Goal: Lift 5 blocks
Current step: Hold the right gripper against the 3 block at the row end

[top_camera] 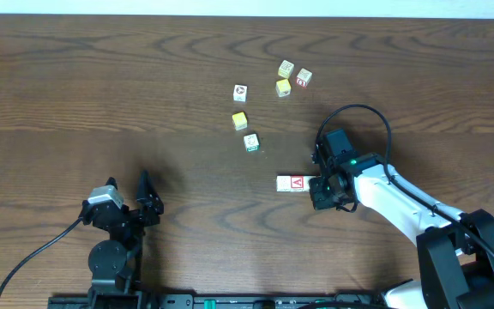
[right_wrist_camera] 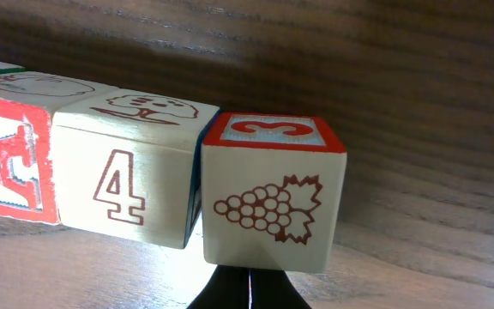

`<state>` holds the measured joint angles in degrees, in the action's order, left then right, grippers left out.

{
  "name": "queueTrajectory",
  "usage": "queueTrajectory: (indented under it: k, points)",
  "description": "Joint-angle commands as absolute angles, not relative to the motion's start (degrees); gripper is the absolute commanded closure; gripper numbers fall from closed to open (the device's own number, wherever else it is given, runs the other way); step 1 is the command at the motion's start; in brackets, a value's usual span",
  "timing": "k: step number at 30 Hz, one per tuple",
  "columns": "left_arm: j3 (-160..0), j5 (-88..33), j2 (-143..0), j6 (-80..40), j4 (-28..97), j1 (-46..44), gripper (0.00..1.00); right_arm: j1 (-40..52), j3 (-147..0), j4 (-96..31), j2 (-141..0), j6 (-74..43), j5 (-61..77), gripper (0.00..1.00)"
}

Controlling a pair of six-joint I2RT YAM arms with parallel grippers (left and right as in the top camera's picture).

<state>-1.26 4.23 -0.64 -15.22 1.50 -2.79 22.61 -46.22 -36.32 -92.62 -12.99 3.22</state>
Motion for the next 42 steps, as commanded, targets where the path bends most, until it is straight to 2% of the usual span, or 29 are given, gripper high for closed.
queueTrajectory:
  k: [1, 31, 42]
  points:
    - [-0.25, 4.99, -0.6, -15.31, 3.81, -2.7, 0.27, 23.38, -45.82, -35.99, -92.68, -13.21, 3.53, 0.99]
    - [-0.25, 4.99, -0.6, -15.31, 3.81, -2.7, 0.28, 23.35, -45.82, -37.78, -92.68, -13.21, 4.27, 0.99]
    - [-0.25, 4.99, -0.6, -15.31, 3.81, -2.7, 0.28, 22.55, -45.84, -43.53, -92.68, -25.32, -10.61, 0.99]
